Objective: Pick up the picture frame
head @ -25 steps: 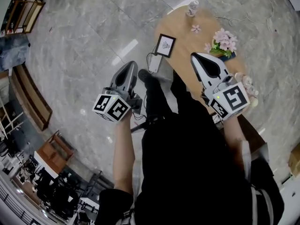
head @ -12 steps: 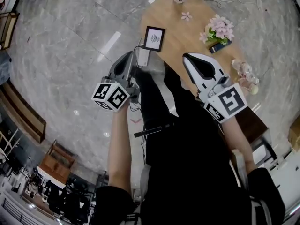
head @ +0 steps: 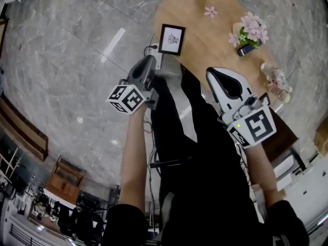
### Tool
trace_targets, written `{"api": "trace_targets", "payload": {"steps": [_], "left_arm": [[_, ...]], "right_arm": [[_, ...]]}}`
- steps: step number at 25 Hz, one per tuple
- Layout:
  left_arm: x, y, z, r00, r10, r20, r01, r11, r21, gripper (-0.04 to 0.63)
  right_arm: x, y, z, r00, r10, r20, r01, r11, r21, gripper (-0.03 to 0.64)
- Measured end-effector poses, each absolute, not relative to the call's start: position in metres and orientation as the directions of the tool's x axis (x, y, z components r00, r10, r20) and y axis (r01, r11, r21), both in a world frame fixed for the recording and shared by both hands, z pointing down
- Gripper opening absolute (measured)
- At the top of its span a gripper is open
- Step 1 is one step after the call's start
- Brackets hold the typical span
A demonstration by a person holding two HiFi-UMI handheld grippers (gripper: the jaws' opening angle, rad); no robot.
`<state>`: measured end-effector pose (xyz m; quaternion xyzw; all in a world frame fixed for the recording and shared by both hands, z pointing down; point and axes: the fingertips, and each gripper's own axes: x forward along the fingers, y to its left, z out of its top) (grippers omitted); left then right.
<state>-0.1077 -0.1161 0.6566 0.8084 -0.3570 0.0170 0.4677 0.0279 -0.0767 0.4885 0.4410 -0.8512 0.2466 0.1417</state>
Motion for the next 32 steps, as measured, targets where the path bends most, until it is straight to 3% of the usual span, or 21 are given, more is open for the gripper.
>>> {"api": "trace_targets", "payload": {"steps": [24, 32], "left_arm": [[-0.102, -0.118, 0.858, 0.774, -0.454, 0.442, -0.551, -0.138, 0.823, 0.275], [-0.09, -0.119, 0.892, 0.784, -0.437, 0.441, -0.53, -0.099, 0.842, 0.287]], "right_arm": [[0.004, -0.085, 0.585, -0.551, -0.618, 0.561, -0.833, 0.446, -0.326, 0.013], [0.003, -0.085, 0.611, -0.553, -0.594, 0.584, -0.832, 0.431, -0.348, 0.014]]}}
